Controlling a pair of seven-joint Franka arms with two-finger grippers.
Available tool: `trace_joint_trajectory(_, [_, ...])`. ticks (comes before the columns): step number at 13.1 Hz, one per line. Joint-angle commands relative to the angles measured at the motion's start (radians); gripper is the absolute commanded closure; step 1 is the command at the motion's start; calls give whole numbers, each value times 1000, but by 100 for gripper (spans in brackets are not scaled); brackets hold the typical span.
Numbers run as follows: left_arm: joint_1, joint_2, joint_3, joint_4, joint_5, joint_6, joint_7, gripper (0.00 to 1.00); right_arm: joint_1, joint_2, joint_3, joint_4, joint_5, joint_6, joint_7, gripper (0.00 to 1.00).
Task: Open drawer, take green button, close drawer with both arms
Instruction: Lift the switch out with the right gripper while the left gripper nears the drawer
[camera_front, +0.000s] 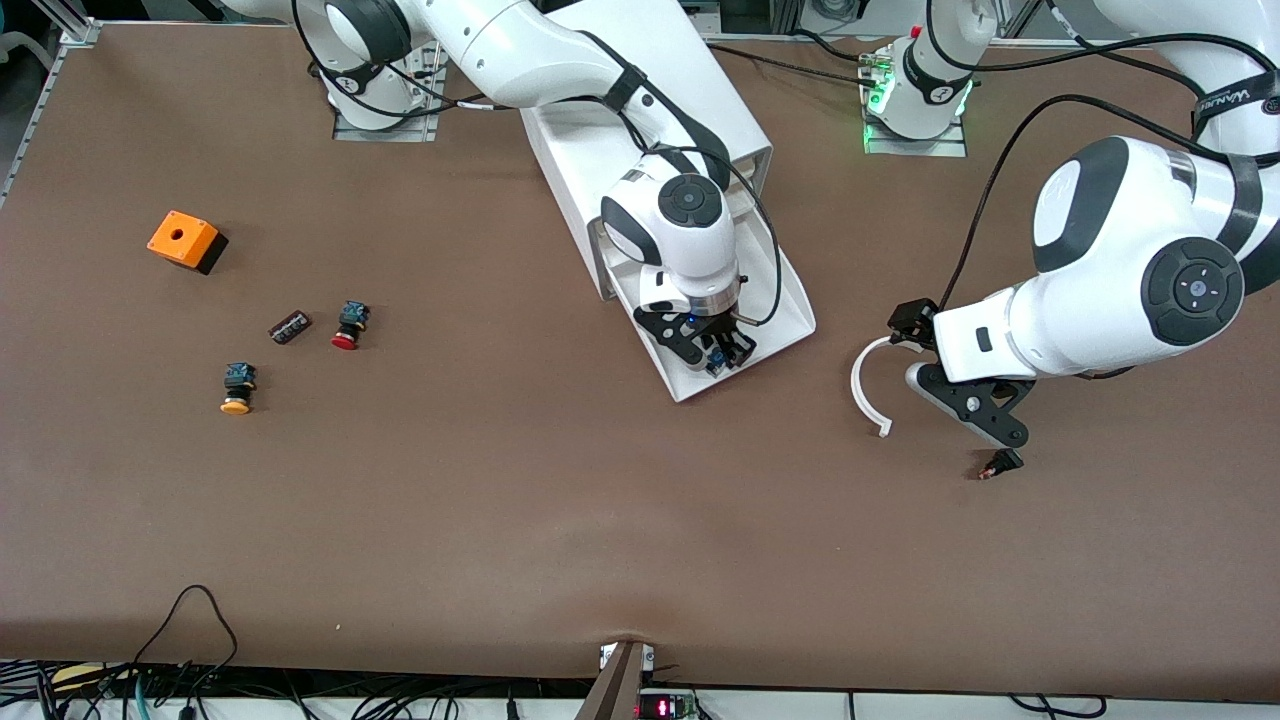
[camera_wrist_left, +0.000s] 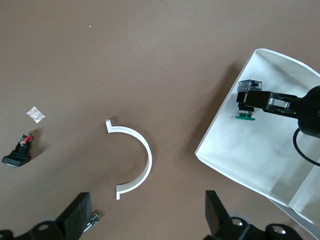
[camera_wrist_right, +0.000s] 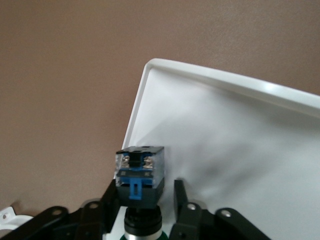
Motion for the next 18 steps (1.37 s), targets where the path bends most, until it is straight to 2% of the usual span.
trace_joint_trajectory(1, [-5,19,-5,37,27,-15,-11,0,11,13,-11,40,-15,-13,21,78])
trace_joint_trajectory(6, [-8,31,-6,32,30,-3,-213,0,-6,-69,-8,40,-11,-101,12,81])
trace_joint_trajectory(9, [-34,74,-5,32,27,34,-342,0,-53,-140,5,35,3,-176,-38,81])
trace_joint_trajectory(12, [-39,138,-5,31,19,83,-558,0,-133,-249,28,-1,38,-268,-167,81])
trace_joint_trajectory(15, [-75,215,-2,26,27,193,-725,0,-230,-411,48,-156,69,-303,-337,81])
trace_joint_trajectory(17, [-88,235,-6,-15,27,253,-885,0,-329,-521,92,-279,69,-328,-484,81])
trace_joint_trajectory(18, [-127,237,-5,-50,28,279,-954,0,-365,-568,94,-331,69,-345,-558,81])
